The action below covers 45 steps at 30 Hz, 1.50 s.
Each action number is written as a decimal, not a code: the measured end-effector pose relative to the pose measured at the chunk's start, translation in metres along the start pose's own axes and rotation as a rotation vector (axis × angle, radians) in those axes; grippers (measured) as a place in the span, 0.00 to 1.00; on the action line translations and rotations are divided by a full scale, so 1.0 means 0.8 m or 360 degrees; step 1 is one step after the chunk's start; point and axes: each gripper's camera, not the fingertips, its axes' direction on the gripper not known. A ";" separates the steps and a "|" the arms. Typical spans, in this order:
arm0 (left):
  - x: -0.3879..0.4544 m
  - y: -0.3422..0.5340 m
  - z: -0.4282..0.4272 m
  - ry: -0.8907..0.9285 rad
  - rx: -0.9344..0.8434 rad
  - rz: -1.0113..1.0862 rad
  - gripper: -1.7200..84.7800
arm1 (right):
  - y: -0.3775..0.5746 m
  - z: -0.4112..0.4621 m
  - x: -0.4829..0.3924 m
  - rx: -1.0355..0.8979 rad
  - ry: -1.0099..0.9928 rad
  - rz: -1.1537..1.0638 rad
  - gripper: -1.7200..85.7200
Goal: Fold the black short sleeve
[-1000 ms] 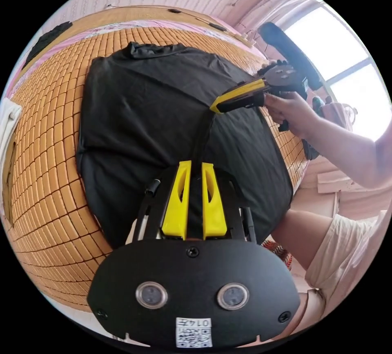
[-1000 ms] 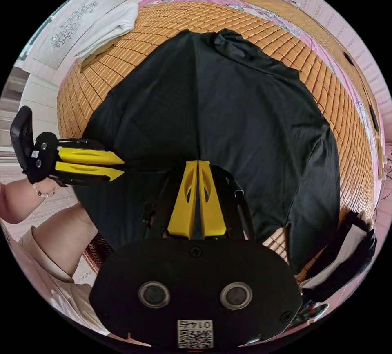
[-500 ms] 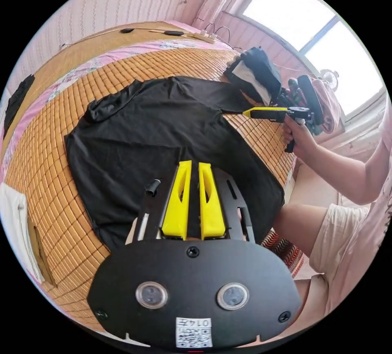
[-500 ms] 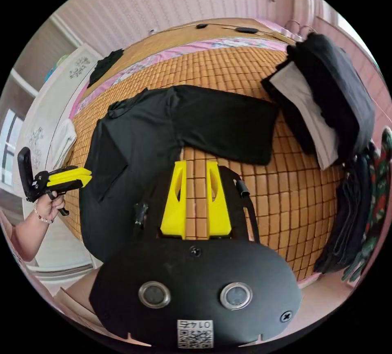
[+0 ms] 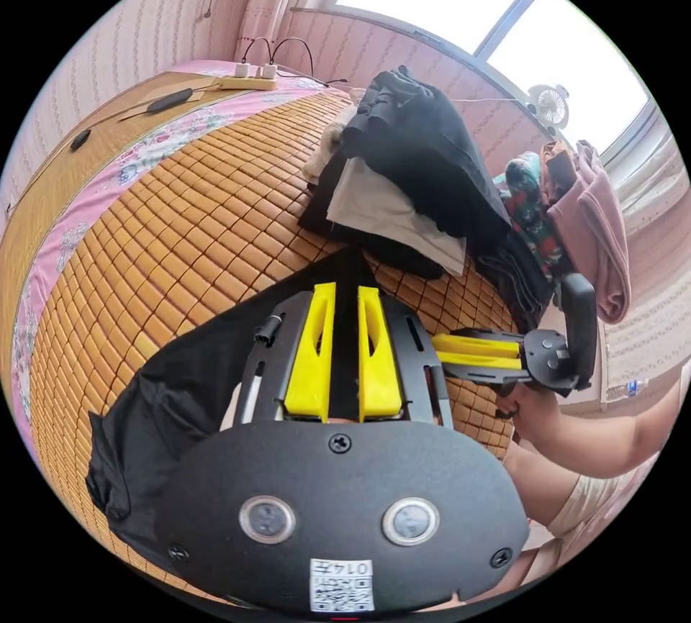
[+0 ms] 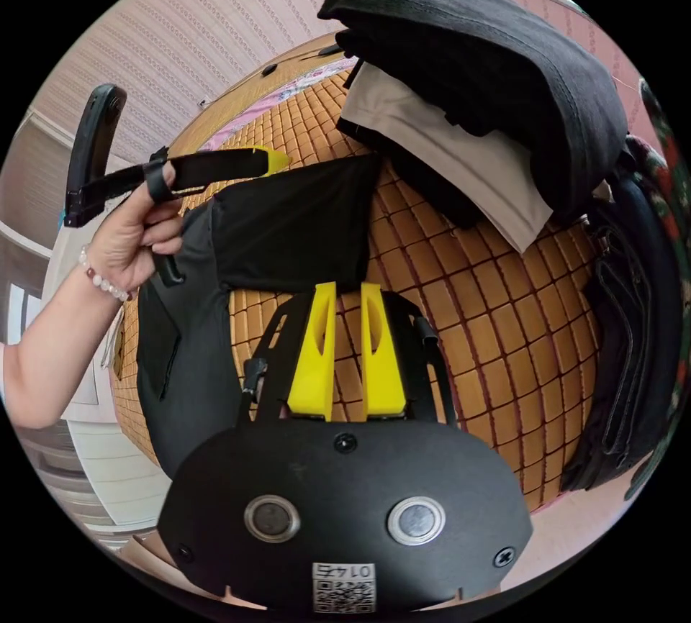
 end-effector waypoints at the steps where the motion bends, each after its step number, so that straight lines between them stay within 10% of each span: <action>1: 0.002 -0.008 0.006 -0.0006 -0.0015 0.0005 0.09 | 0.001 -0.001 0.006 -0.0001 -0.0013 0.0001 0.08; 11: 0.007 -0.057 0.065 -0.0025 -0.0268 0.0006 0.04 | 0.014 -0.013 0.032 0.0032 -0.0101 -0.0032 0.04; 24: -0.057 0.136 -0.207 -0.0126 0.0558 -0.0383 0.01 | 0.006 -0.085 -0.044 0.0319 -0.0485 -0.0677 0.04; 45: -0.127 0.427 -0.214 -0.0011 0.0196 -0.1204 0.01 | 0.074 0.025 -0.192 -0.0630 -0.0349 -0.1346 0.06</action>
